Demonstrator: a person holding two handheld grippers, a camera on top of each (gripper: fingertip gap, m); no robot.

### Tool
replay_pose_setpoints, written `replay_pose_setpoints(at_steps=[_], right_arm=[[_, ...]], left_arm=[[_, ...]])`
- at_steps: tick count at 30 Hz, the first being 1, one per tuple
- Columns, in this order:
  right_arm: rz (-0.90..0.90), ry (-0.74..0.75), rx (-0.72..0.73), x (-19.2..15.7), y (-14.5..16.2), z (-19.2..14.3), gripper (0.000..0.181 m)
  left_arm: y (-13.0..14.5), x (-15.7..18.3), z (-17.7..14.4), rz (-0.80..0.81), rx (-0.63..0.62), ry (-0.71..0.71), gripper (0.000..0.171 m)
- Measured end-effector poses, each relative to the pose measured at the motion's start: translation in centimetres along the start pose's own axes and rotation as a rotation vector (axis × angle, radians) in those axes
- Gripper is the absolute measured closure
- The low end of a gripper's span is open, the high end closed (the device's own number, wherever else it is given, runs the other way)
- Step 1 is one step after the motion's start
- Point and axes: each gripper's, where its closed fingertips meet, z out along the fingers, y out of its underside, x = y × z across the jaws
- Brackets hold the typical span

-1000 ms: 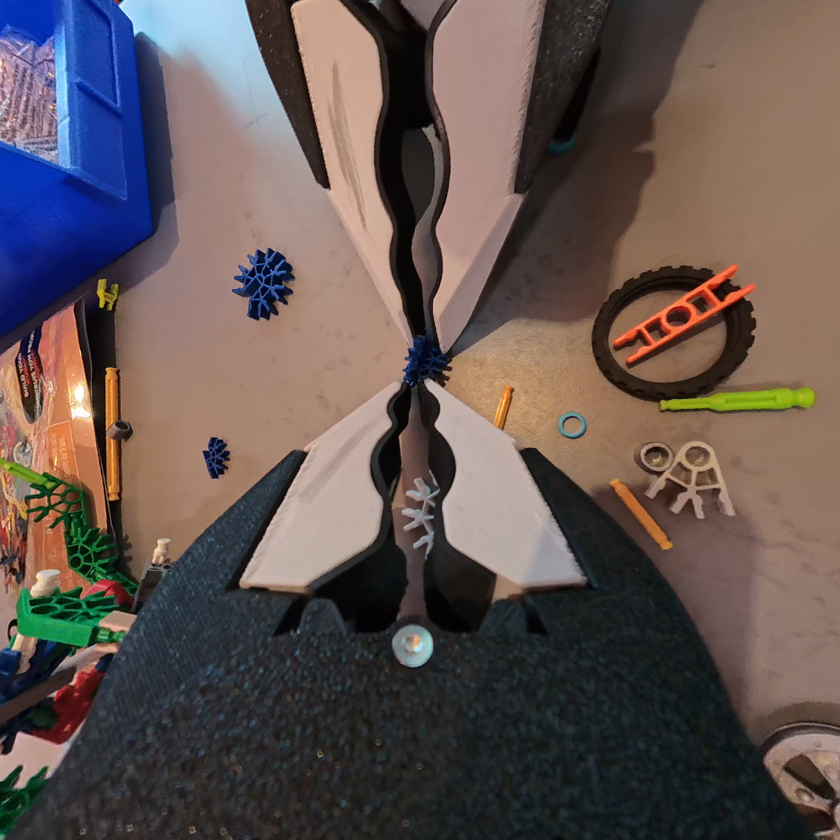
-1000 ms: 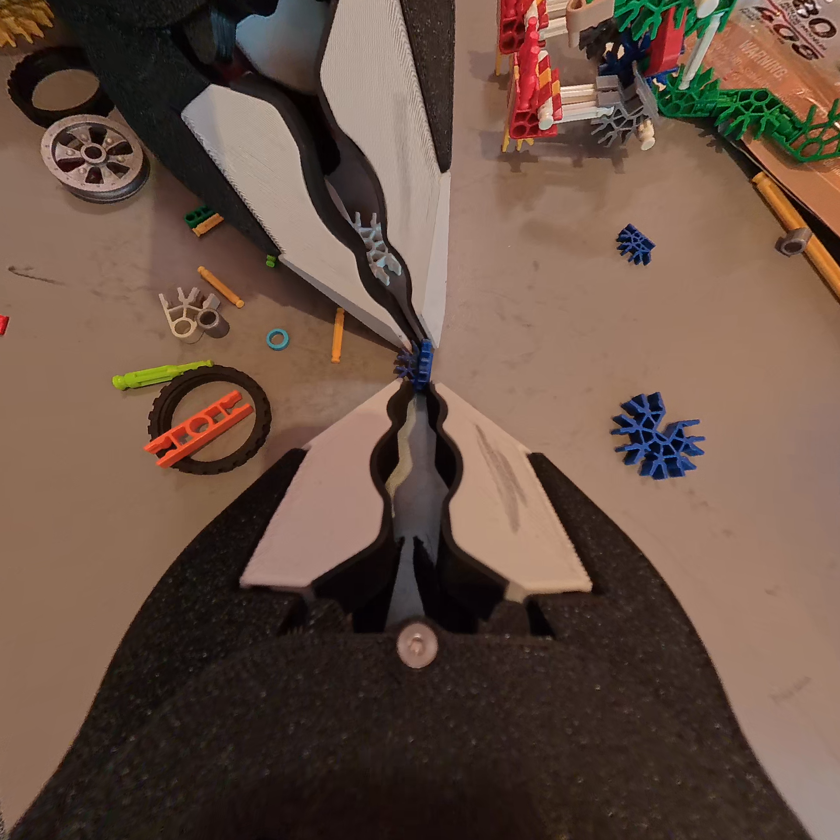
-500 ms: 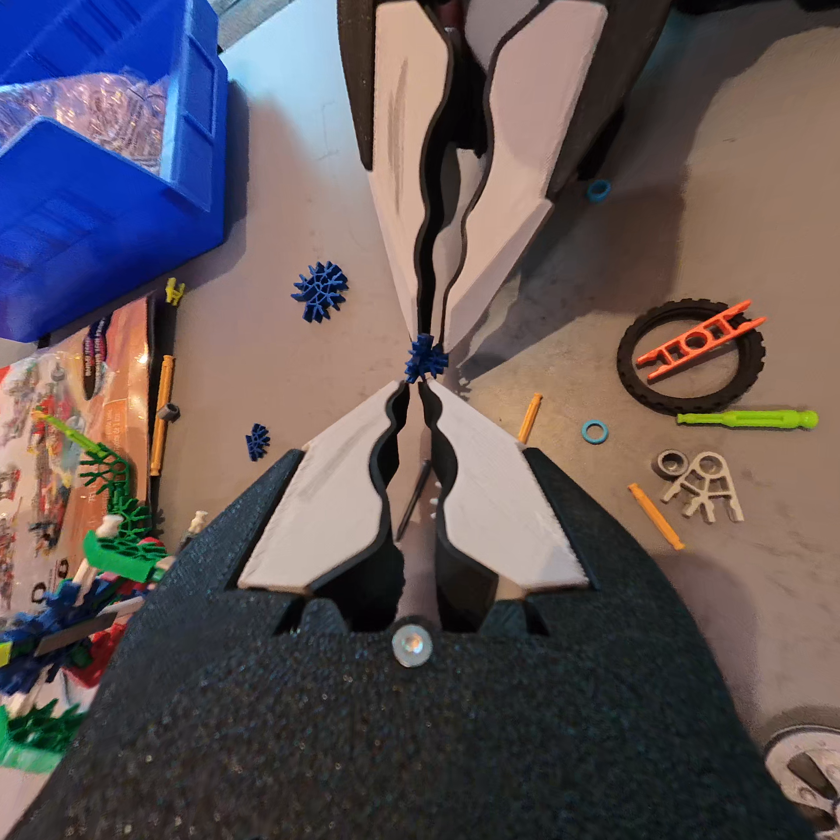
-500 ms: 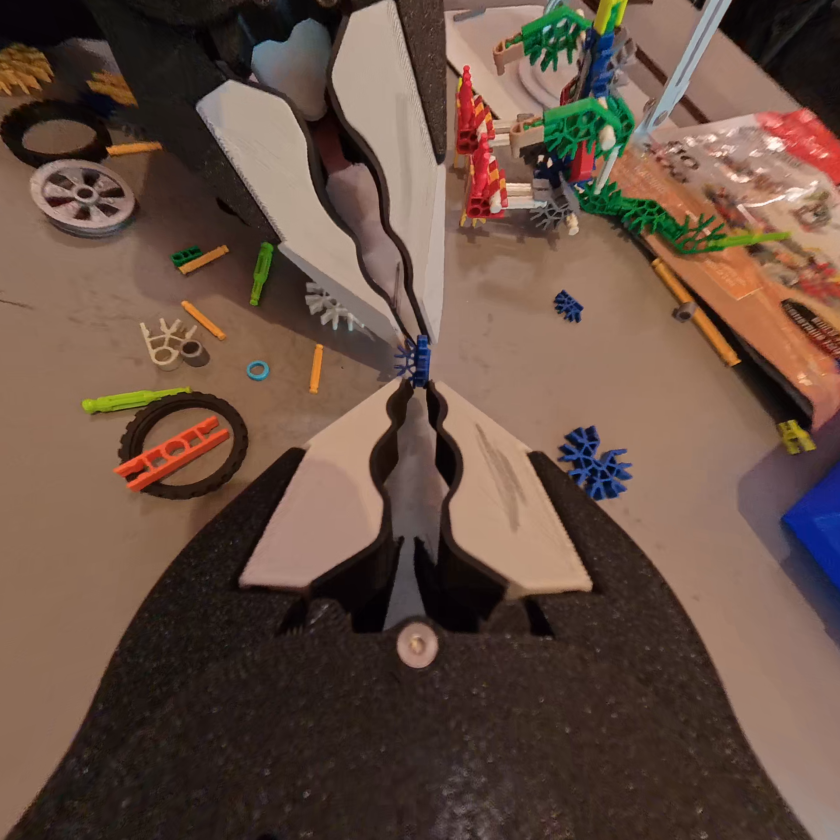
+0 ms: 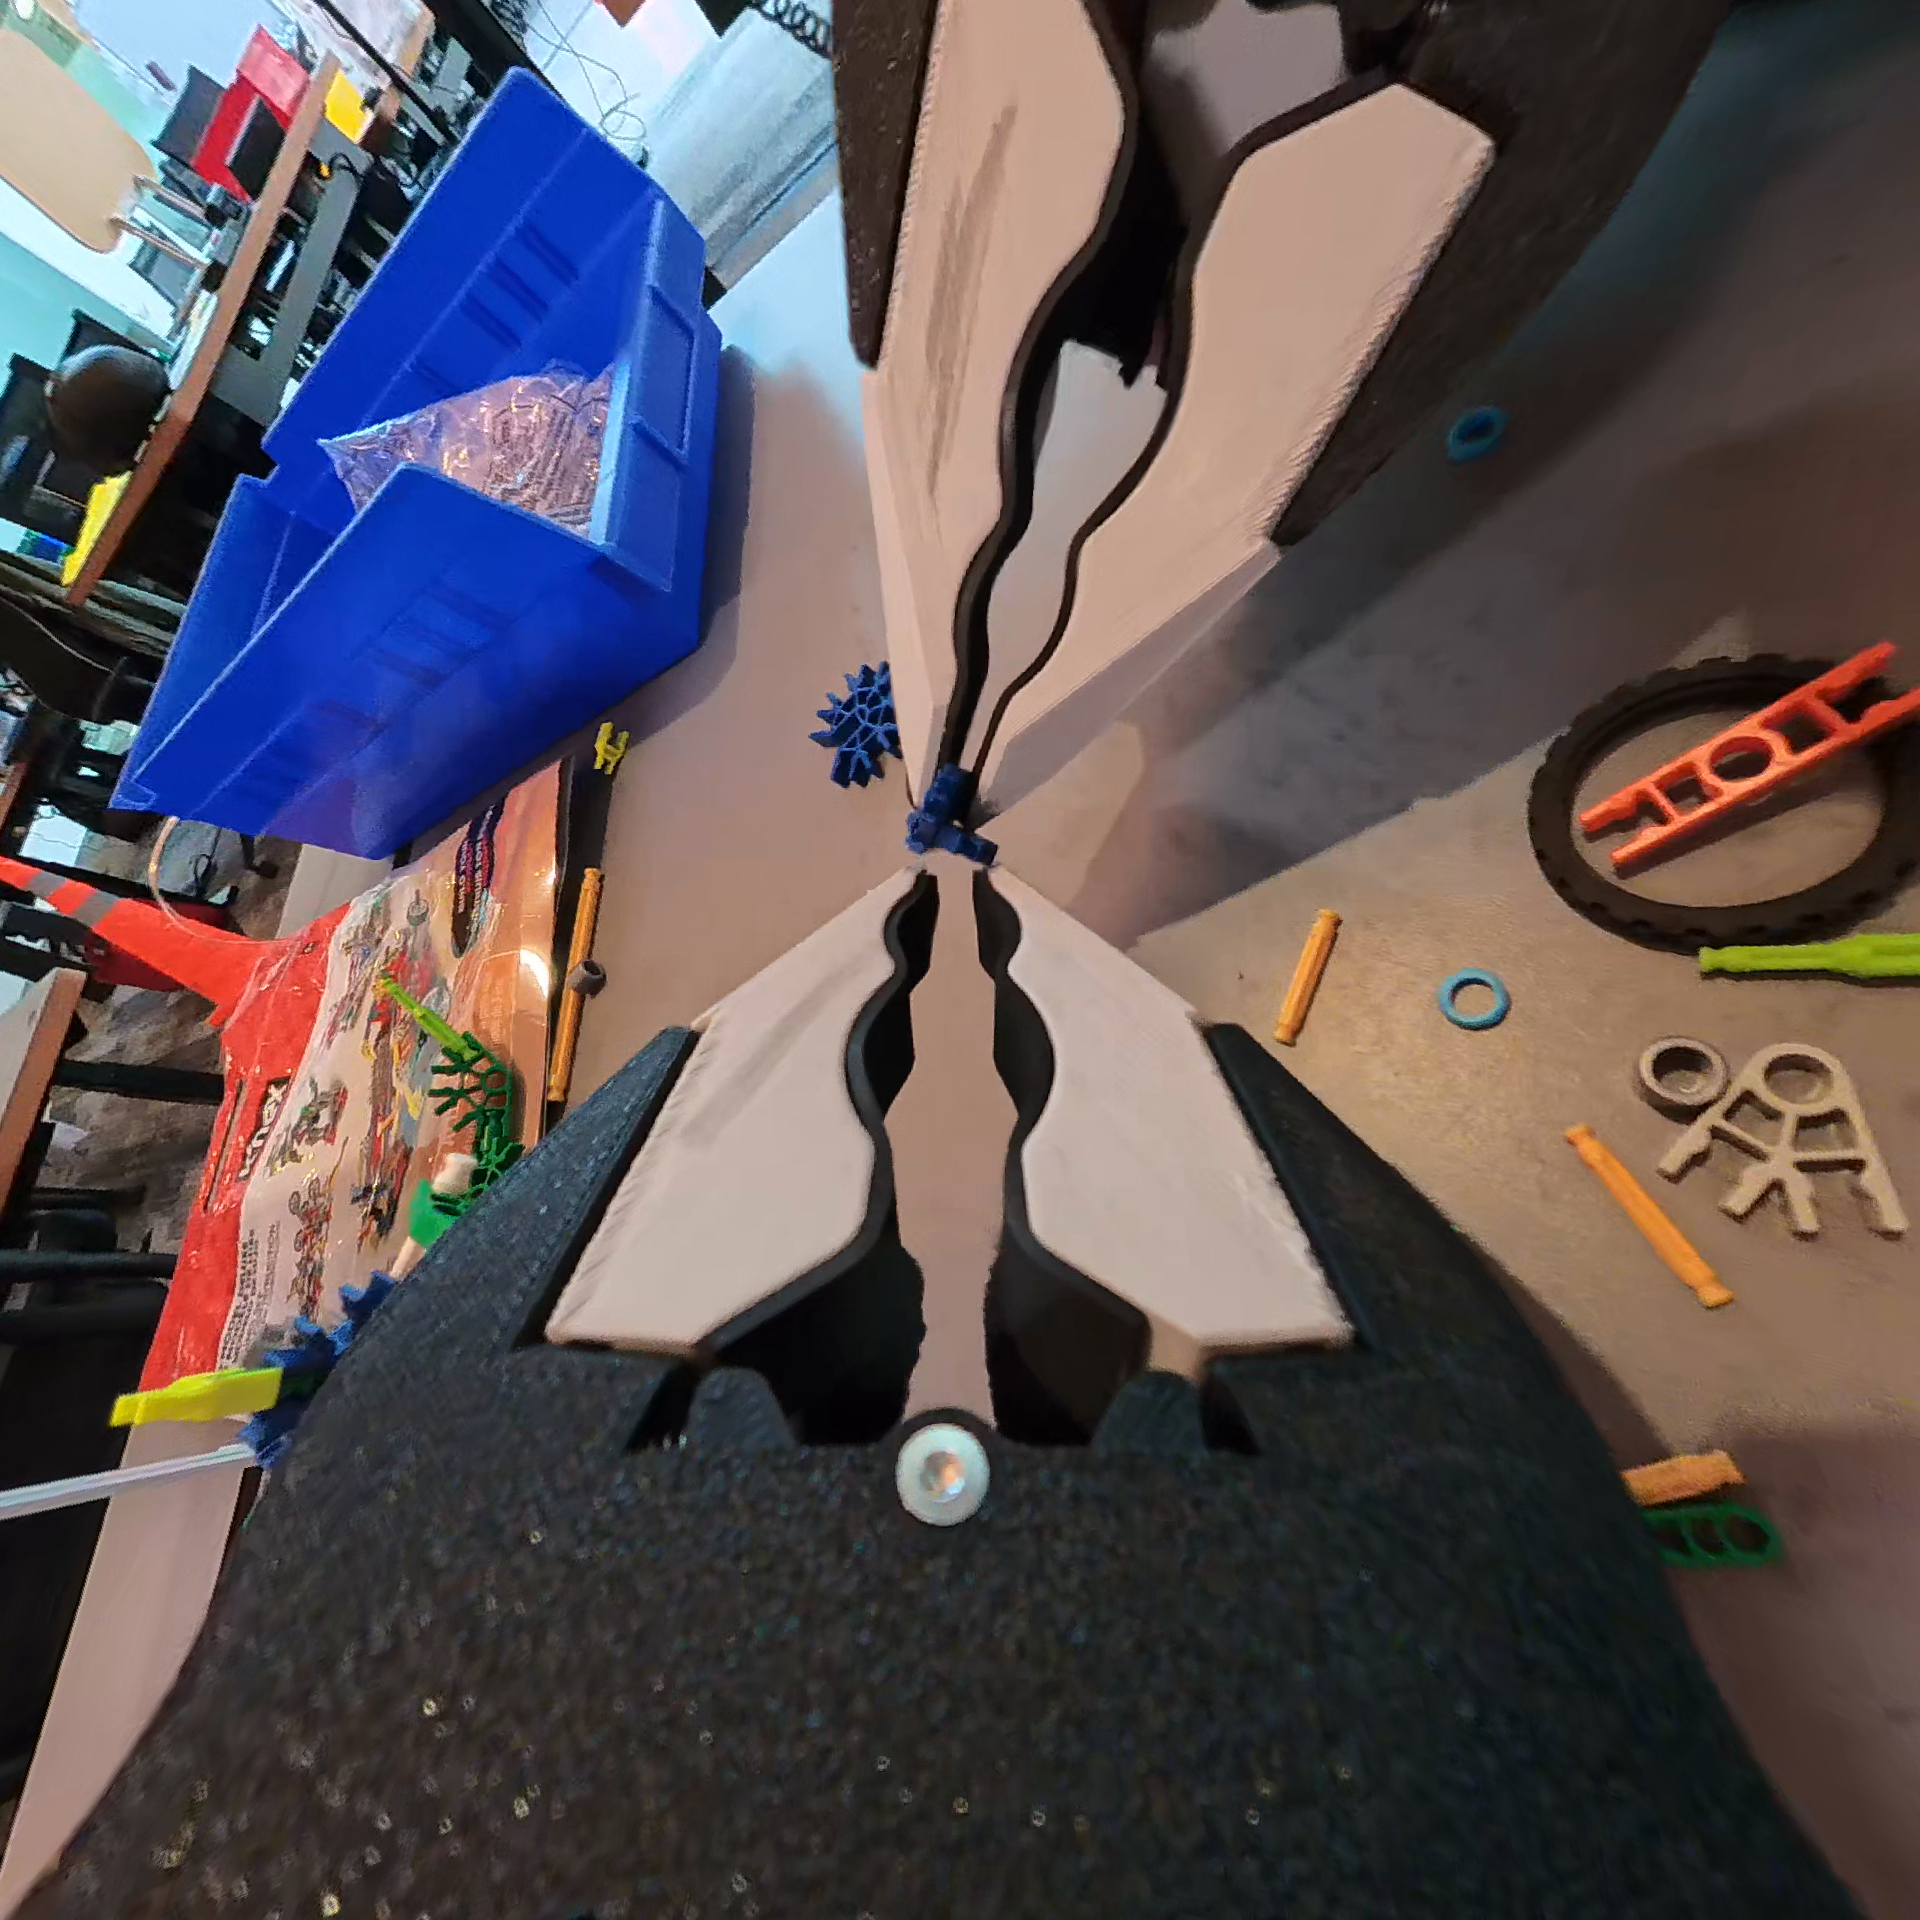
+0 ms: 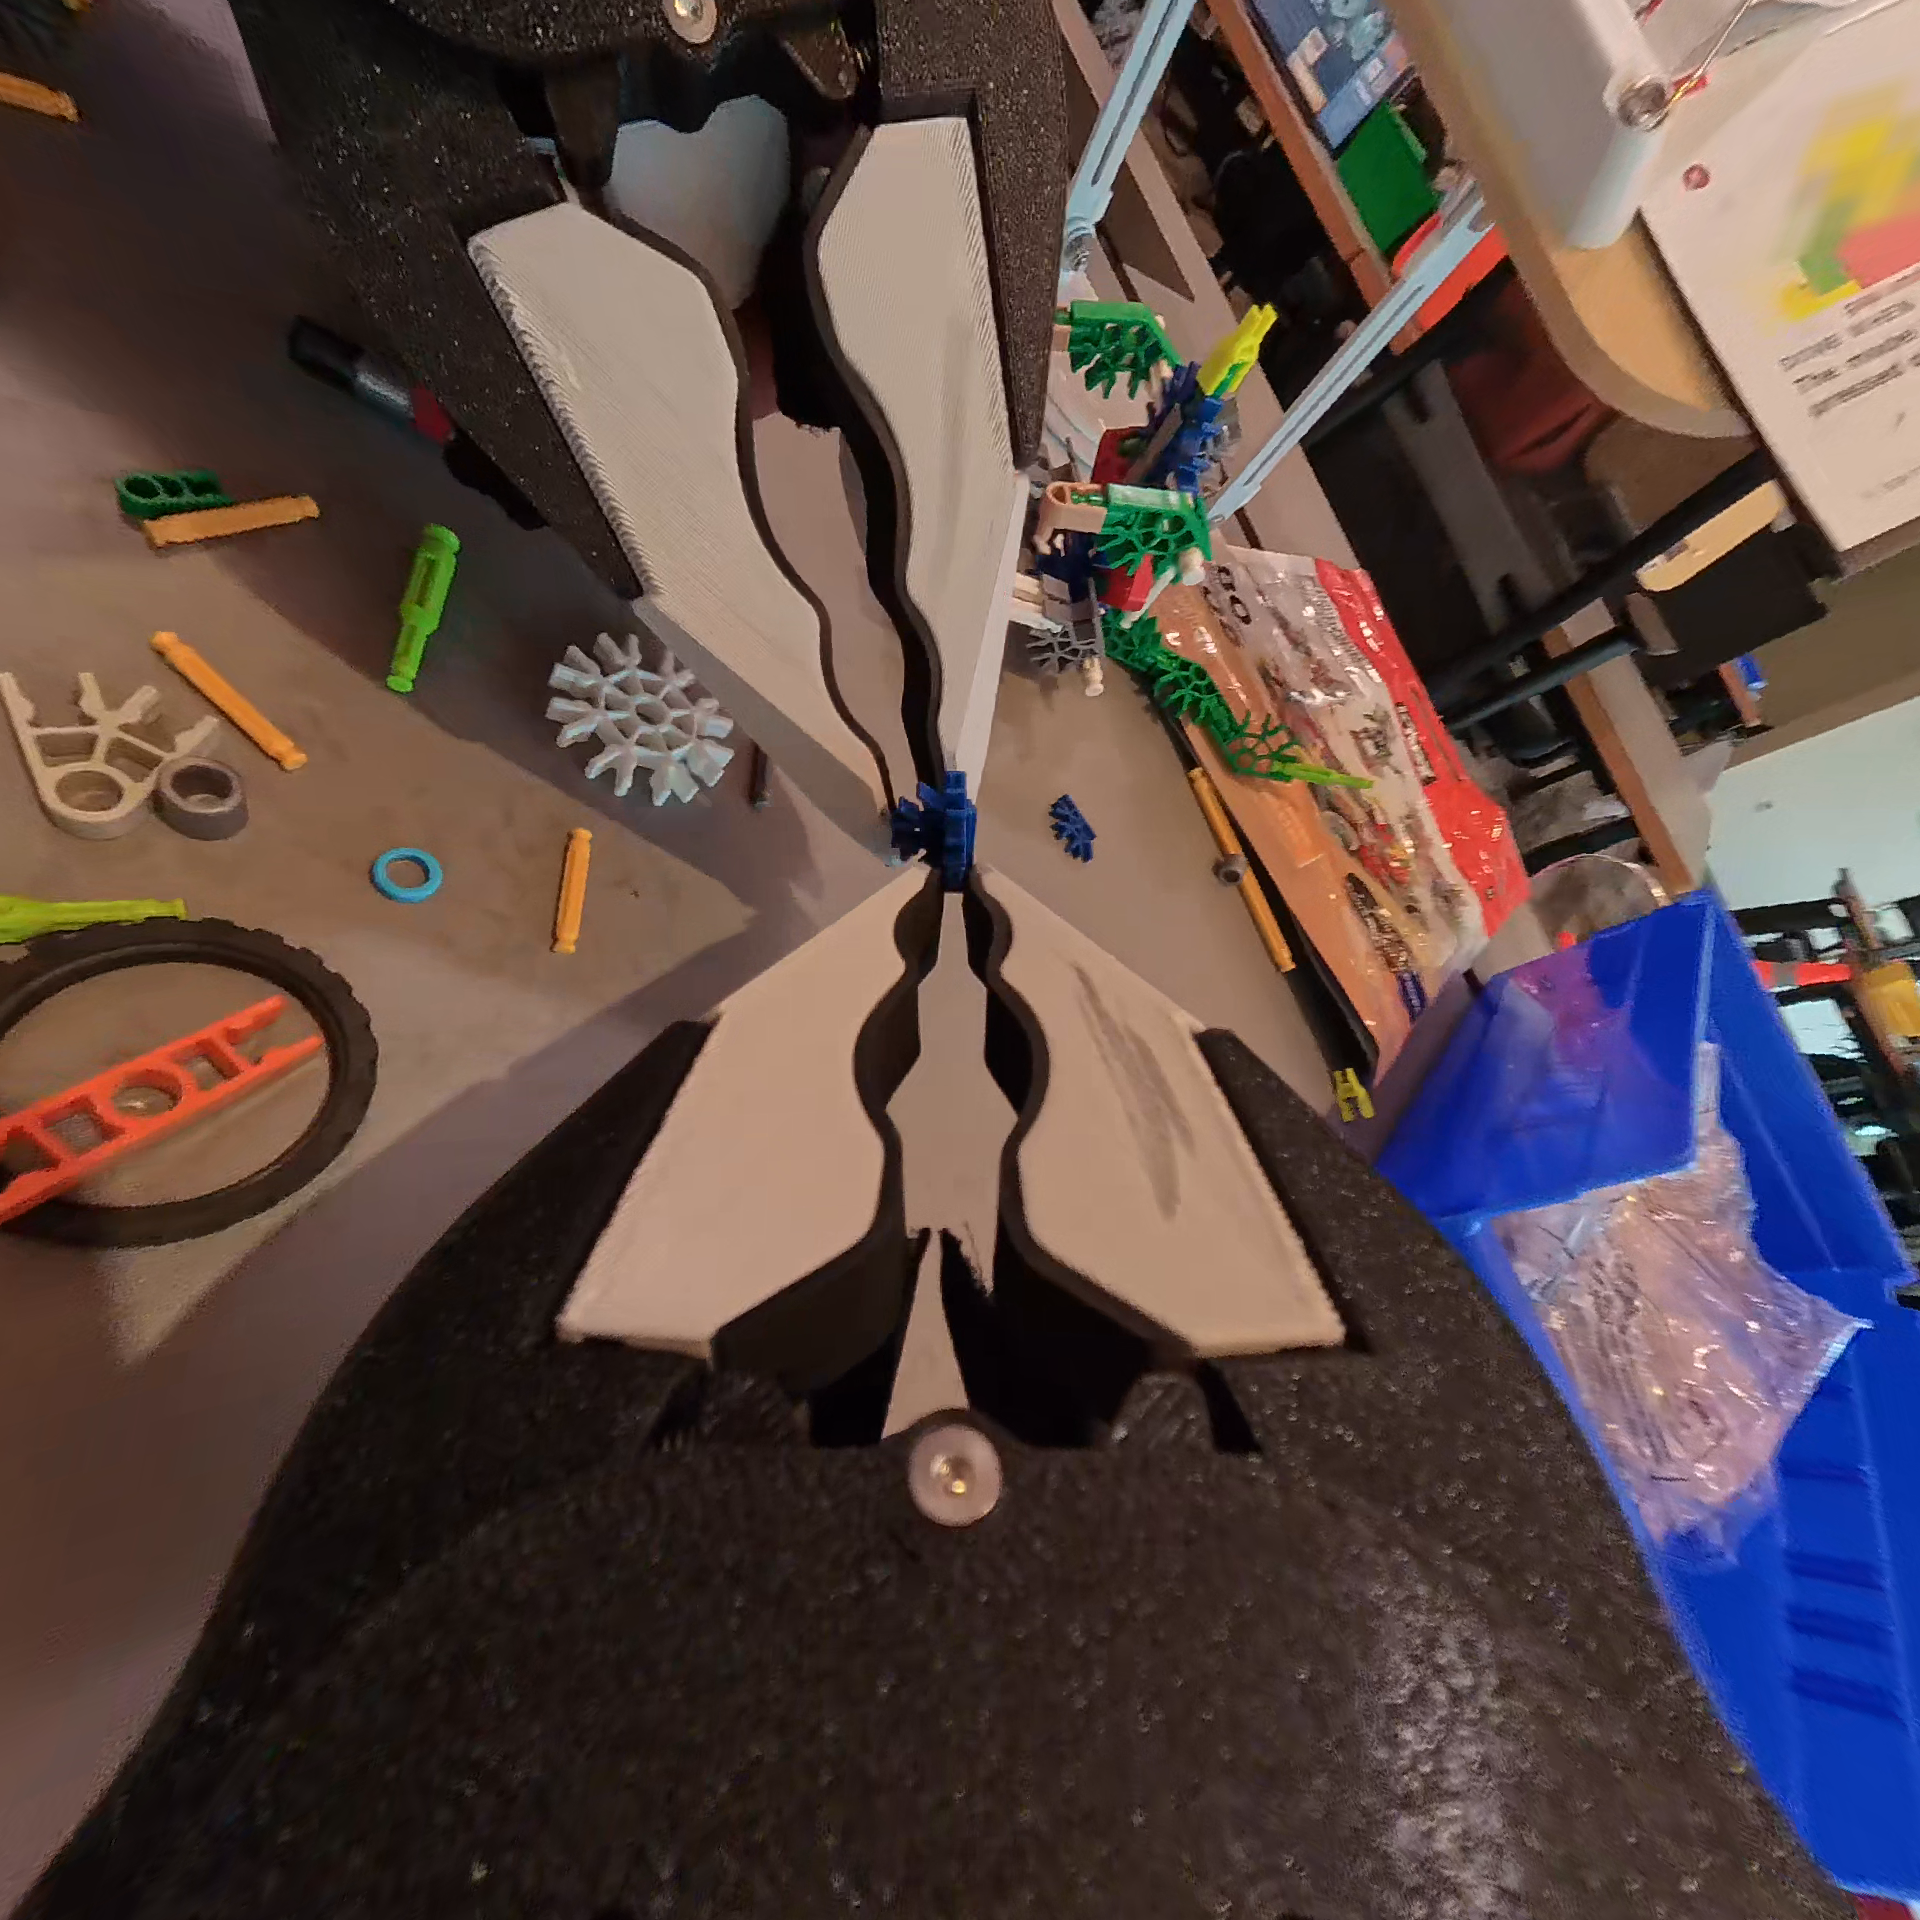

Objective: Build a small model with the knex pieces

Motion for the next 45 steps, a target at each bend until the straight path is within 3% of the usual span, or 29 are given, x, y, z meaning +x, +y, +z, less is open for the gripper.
replay_pose_setpoints(at_steps=[8, 16, 28, 32, 45], right_arm=[[-0.179, 0.229, -0.036, 2.4, -0.5, 0.0, 0.178], [-0.284, 0.341, -0.024, 3.2, -1.5, -0.3, 0.178], [-0.116, 0.249, 0.097, 2.8, -2.2, -1.0, 0.167], [-0.095, 0.208, 0.132, 2.3, -2.6, -1.2, 0.172], [-0.061, 0.07, 0.228, 0.1, -7.2, -0.5, 0.177]], left_arm=[[-0.8, -1.4, -0.3, -0.123, 0.065, -0.042, 0.165], [-1.8, -2.4, -0.7, -0.259, 0.144, -0.058, 0.169], [-1.9, -2.5, -1.0, -0.278, 0.161, -0.03, 0.171], [-2.1, -2.1, -1.3, -0.249, 0.144, -0.007, 0.171], [-1.3, -1.5, -6.3, -0.224, 0.129, -0.082, 0.17]])
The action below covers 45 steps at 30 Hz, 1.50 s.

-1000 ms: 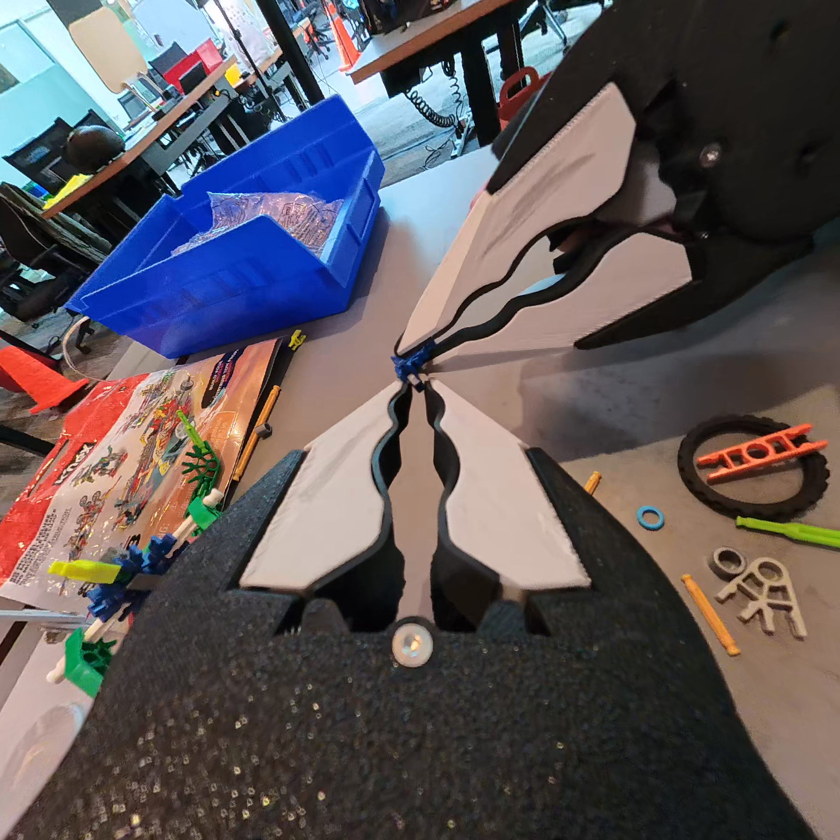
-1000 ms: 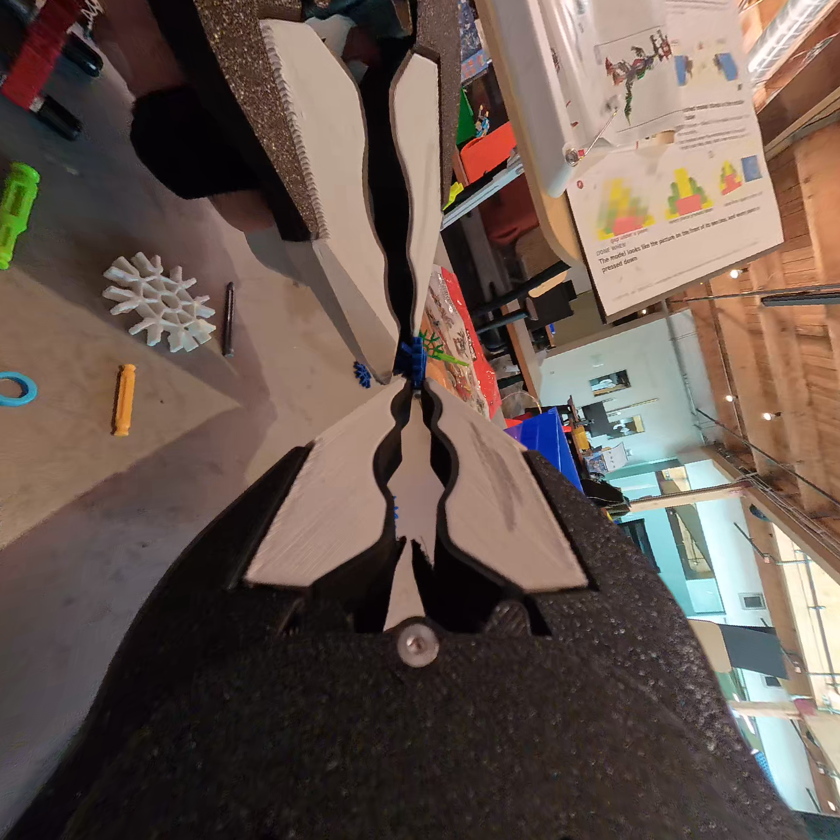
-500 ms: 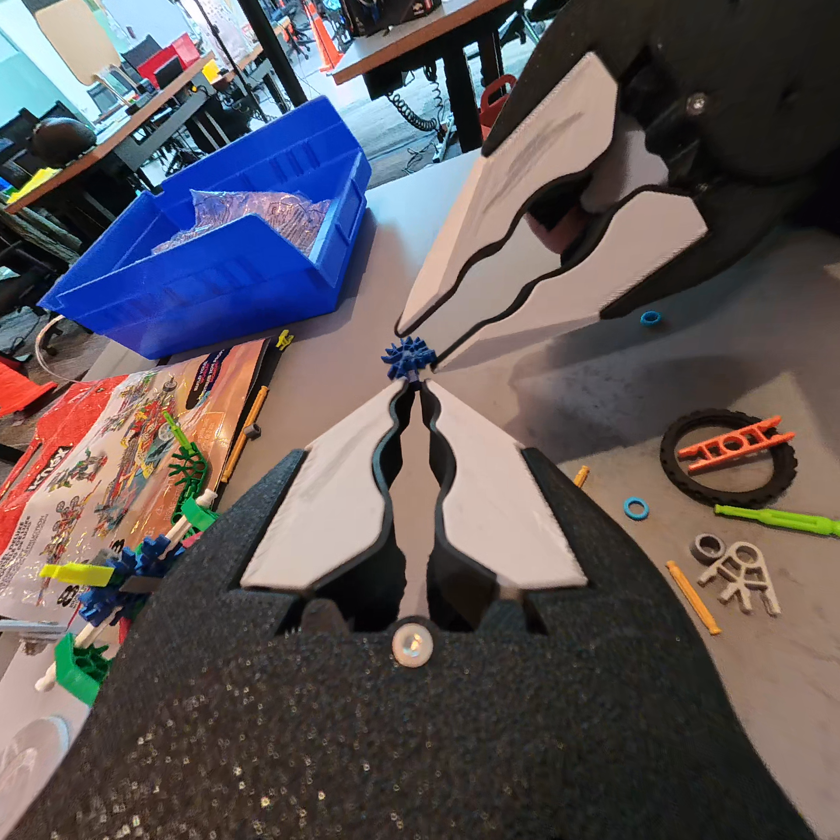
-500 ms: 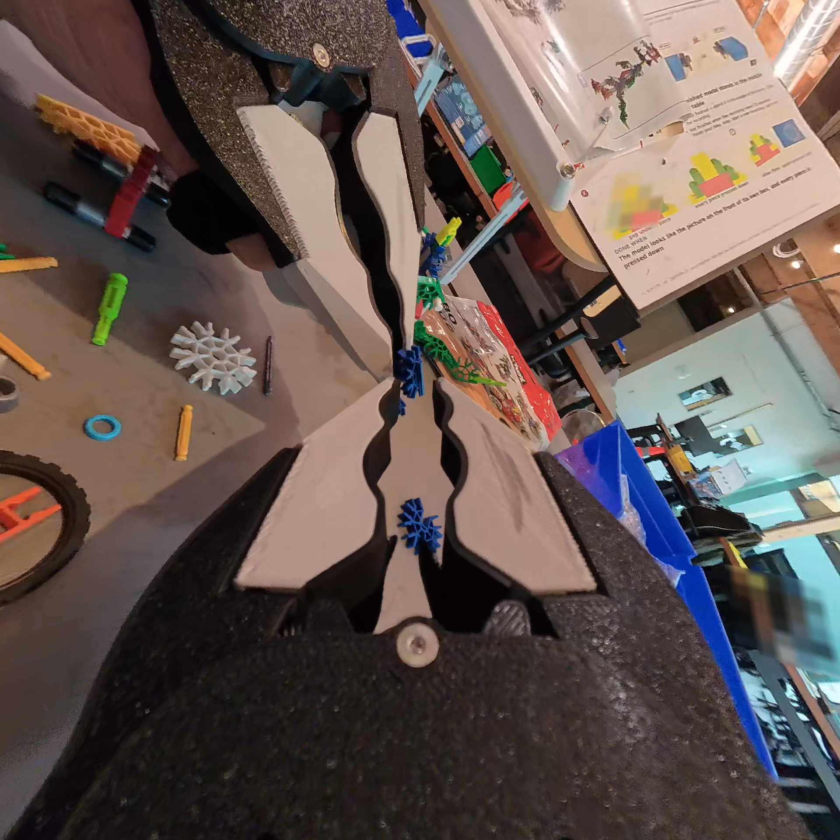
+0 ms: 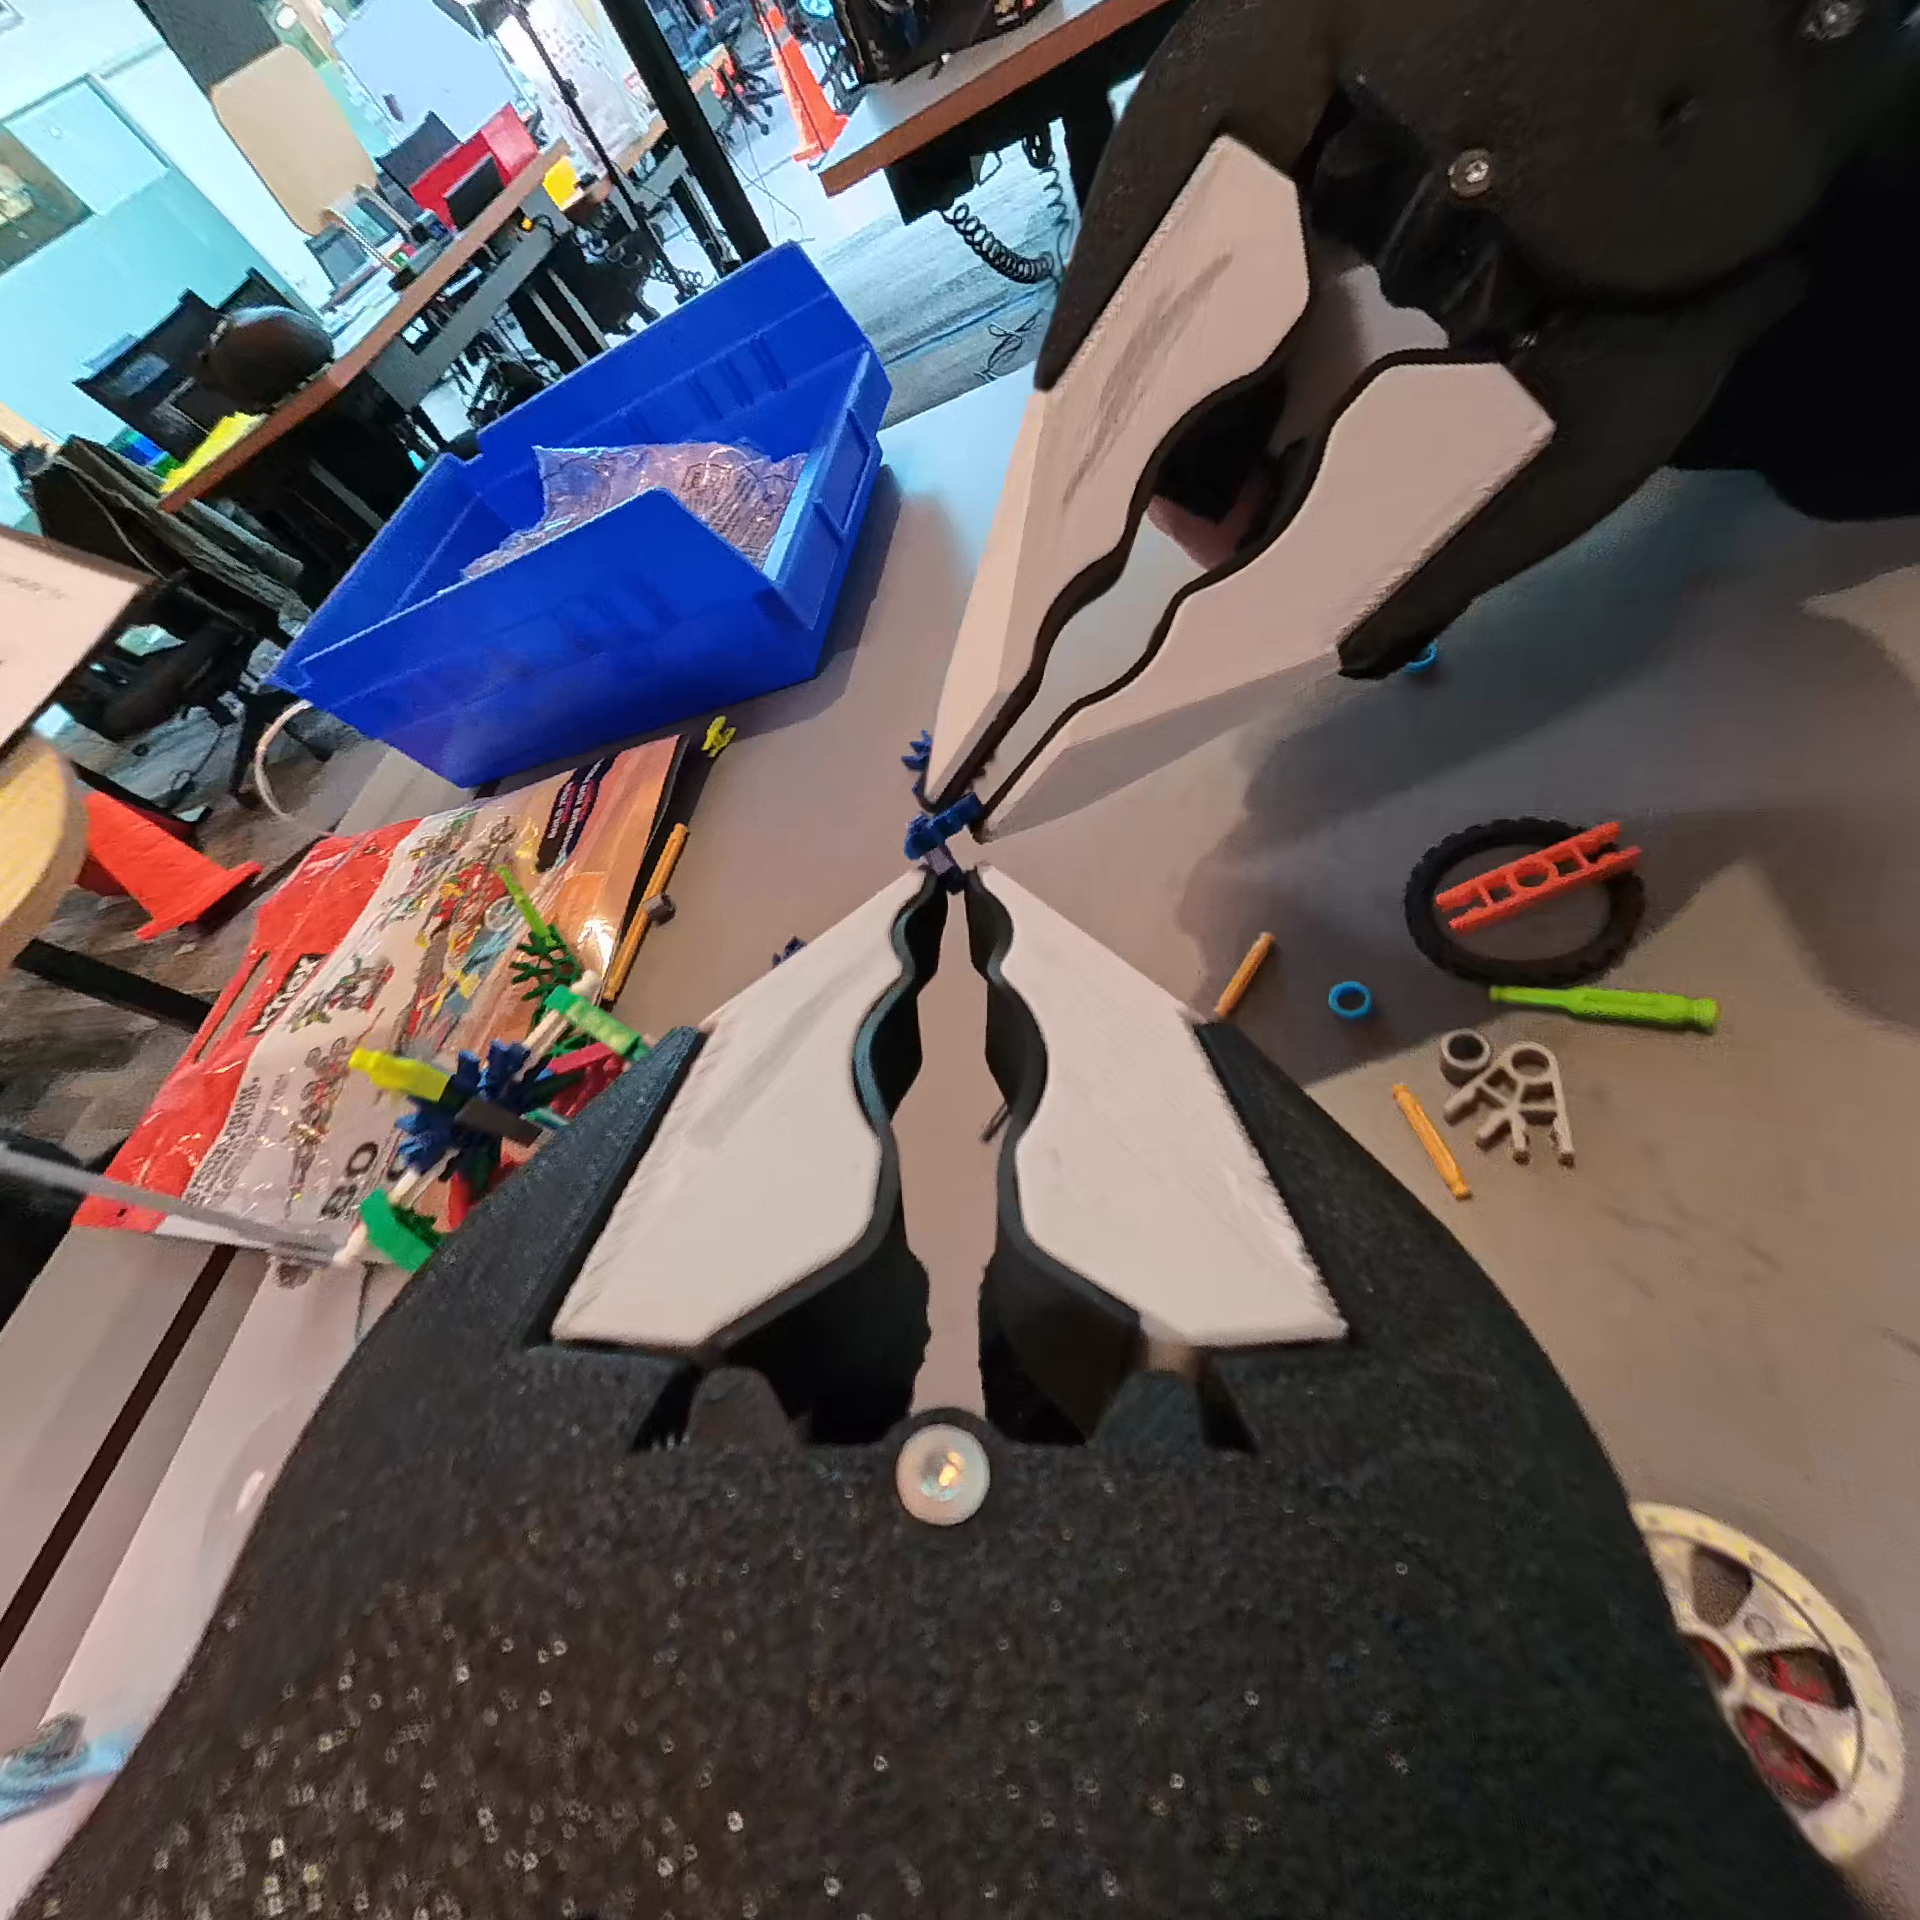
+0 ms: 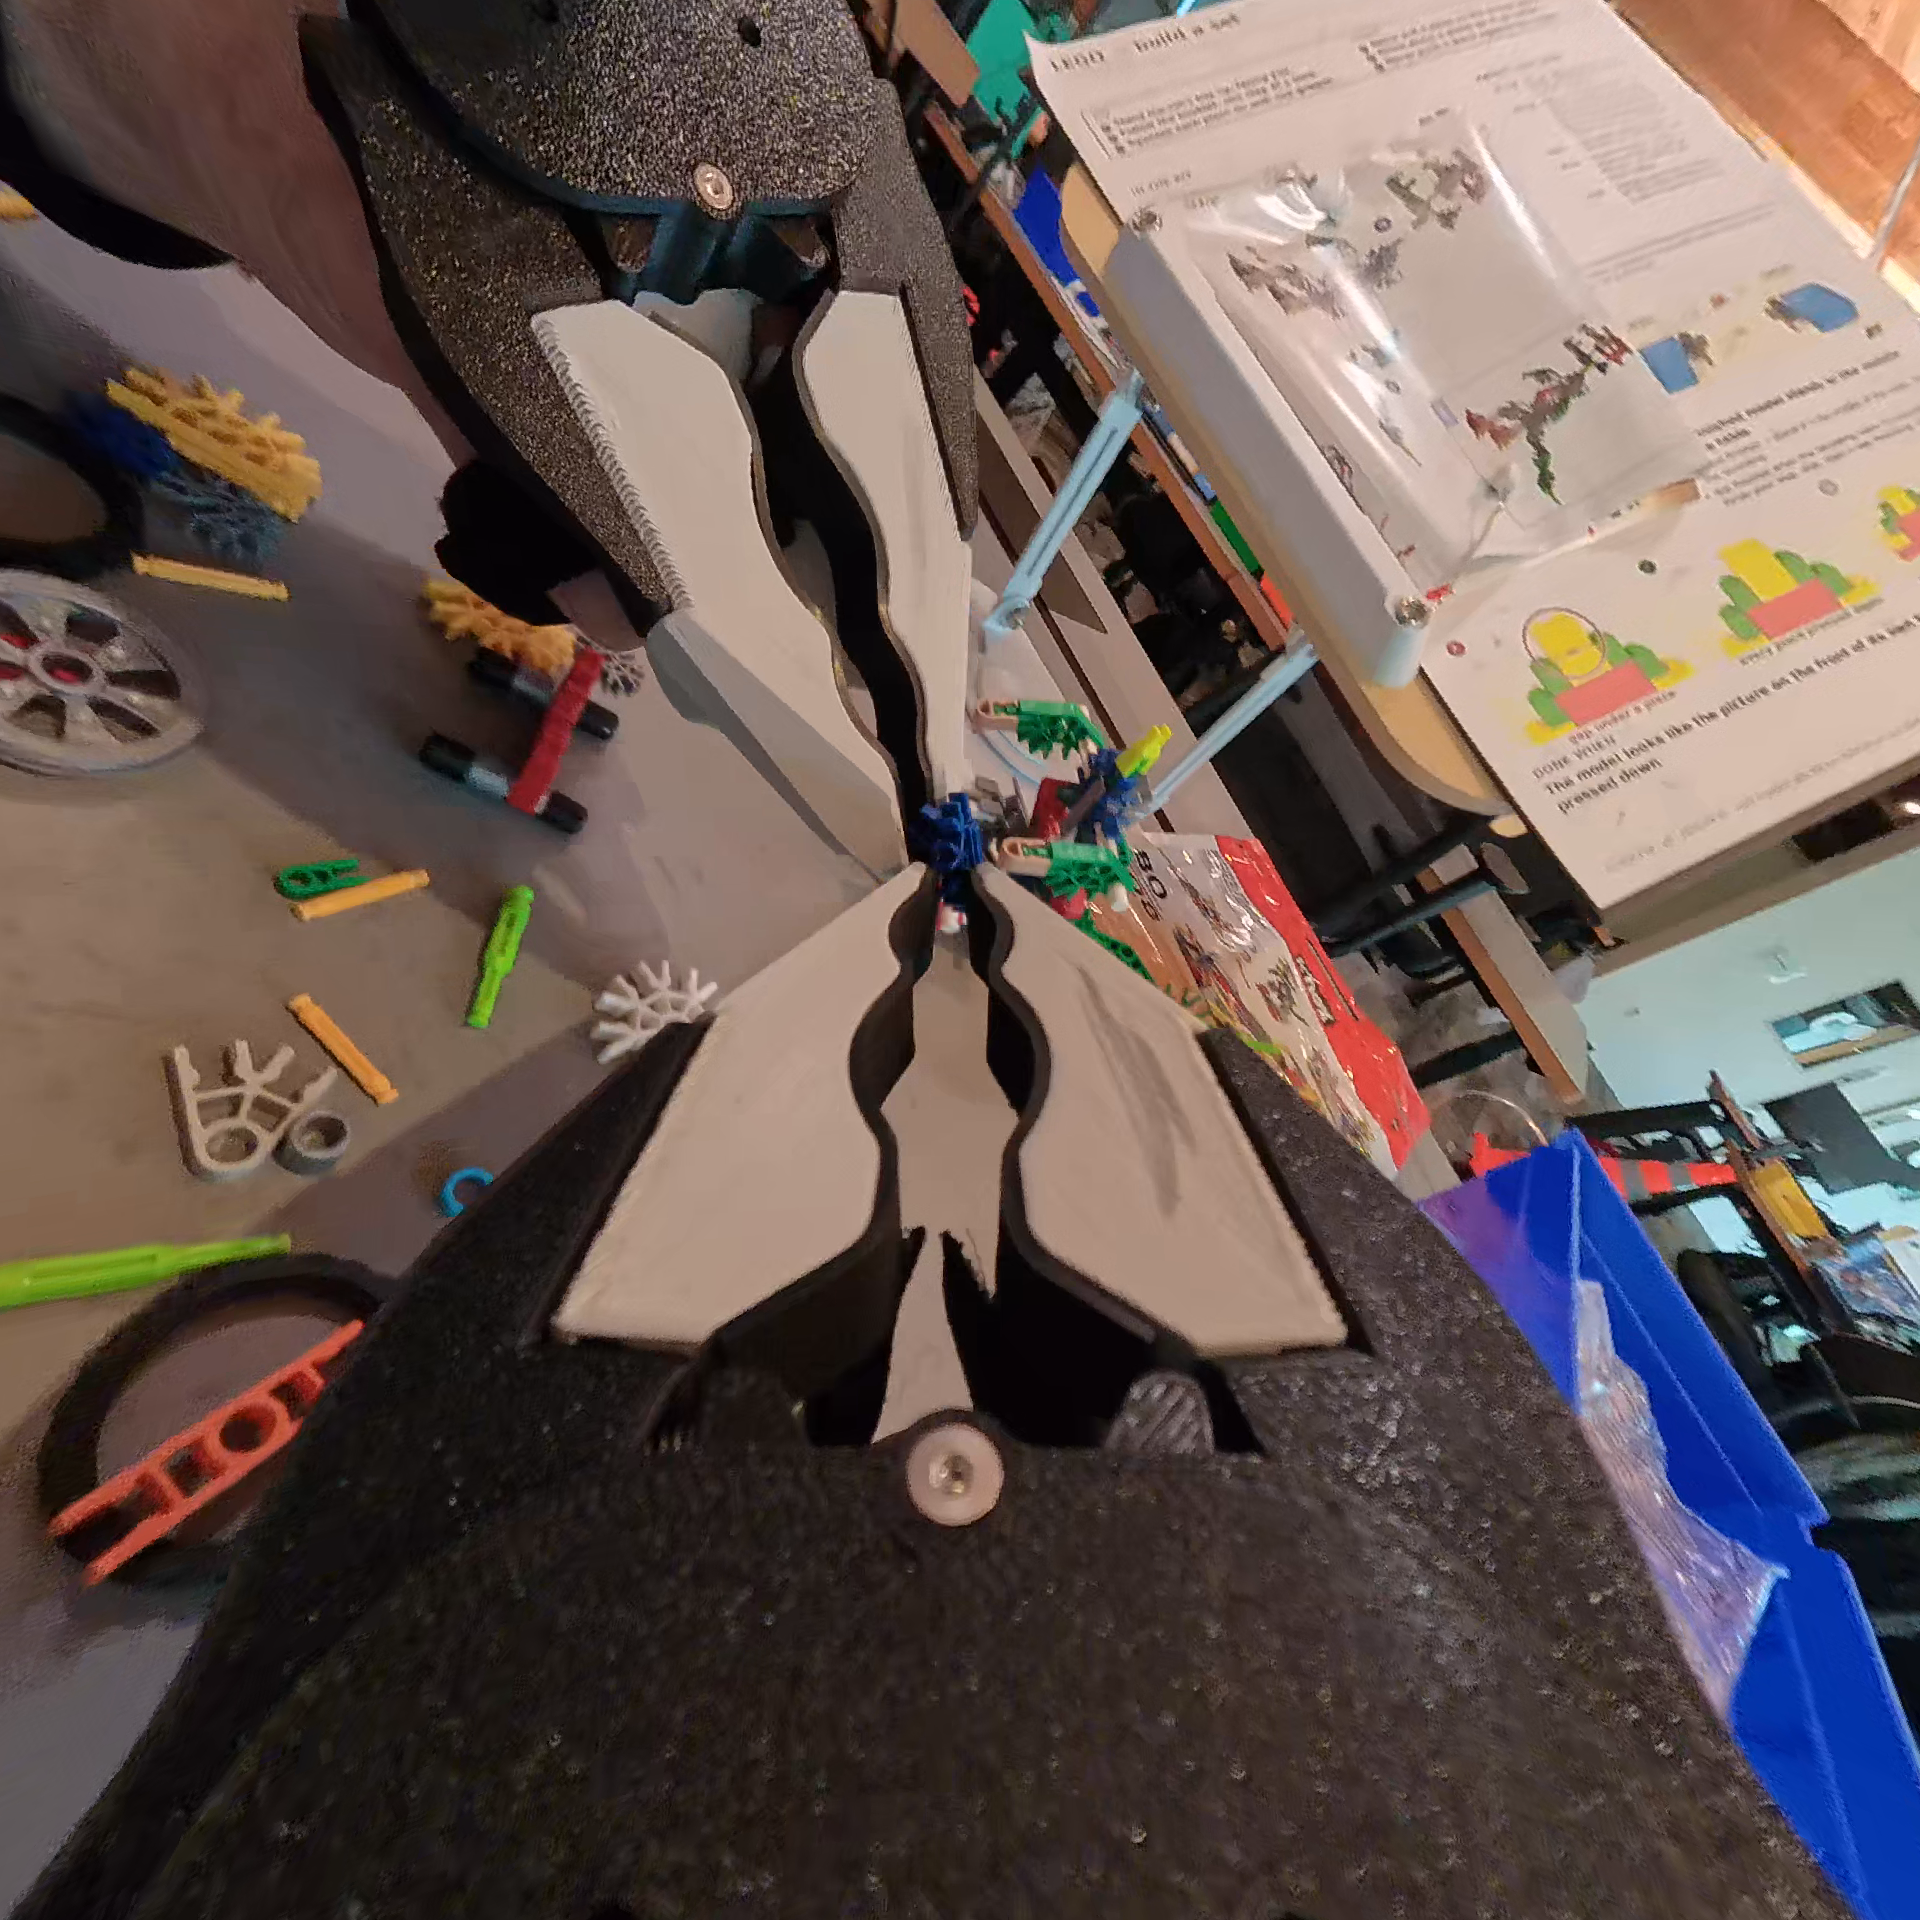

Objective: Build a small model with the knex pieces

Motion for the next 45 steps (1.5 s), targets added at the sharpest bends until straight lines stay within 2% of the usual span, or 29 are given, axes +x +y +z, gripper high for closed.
replay_pose_setpoints(at_steps=[10, 17, 24, 26, 31, 34, 36, 40, 45], right_arm=[[0.053, -0.045, 0.096, -0.2, -3.2, 2.5, 0.176], [0.116, -0.017, 0.14, 0.2, -3.7, 2.9, 0.175], [0.25, 0.011, 0.187, 1.8, -3.7, 2.5, 0.164], [0.331, -0.026, 0.202, 1.9, -3.8, 2.3, 0.165], [0.733, -0.269, 0.26, 1.0, -4.7, 2.7, 0.165], [0.922, -0.356, 0.268, 1.1, -4.6, 3.1, 0.162], [0.995, -0.367, 0.287, 1.4, -4.5, 3.1, 0.163], [1.166, -0.483, 0.419, 2.2, -6.0, 2.1, 0.161], [1.208, -0.523, 0.45, 2.1, -6.4, 2.0, 0.168]], left_arm=[[0.6, -1.9, -3.5, -0.082, 0.069, -0.054, 0.17], [0.6, -2.6, -4.0, -0.136, 0.109, -0.068, 0.171], [-0.2, -4.4, -4.7, -0.13, 0.171, -0.18, 0.171], [-0.1, -5.2, -5.0, -0.091, 0.177, -0.249, 0.171], [-0.5, -6.2, -5.5, 0.179, 0.141, -0.445, 0.171], [-1.6, -6.2, -5.9, 0.262, 0.163, -0.506, 0.171], [-2.2, -6.1, -6.1, 0.333, 0.161, -0.543, 0.171], [-2.3, -5.8, -5.7, 0.427, 0.132, -0.572, 0.171], [-2.7, -5.5, -5.5, 0.497, 0.128, -0.599, 0.171]])
